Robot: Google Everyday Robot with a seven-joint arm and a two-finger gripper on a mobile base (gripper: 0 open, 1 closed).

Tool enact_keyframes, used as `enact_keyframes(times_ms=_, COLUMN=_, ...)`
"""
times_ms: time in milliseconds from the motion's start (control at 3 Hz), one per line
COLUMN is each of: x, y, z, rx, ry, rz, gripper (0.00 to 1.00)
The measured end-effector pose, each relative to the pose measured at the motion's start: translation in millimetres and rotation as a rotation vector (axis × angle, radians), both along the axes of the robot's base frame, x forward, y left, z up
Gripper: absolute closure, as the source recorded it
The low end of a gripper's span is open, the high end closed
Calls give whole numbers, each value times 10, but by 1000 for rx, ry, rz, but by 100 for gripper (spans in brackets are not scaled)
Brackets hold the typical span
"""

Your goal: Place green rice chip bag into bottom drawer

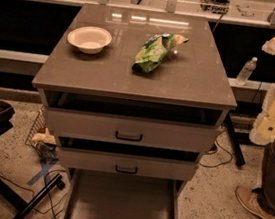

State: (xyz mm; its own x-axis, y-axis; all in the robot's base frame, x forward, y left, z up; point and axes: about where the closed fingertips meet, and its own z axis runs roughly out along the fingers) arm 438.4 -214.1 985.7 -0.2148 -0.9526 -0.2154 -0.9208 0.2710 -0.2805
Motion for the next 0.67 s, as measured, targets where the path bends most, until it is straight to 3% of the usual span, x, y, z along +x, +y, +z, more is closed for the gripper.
enact_keyframes(times_ms=333, x=19, y=27, z=5, rx=1, ry=-4, rz=11, gripper=0)
enact_keyframes(times_ms=667, x=271, y=388, z=66, rx=11, ry=-53, rz=156, gripper=0)
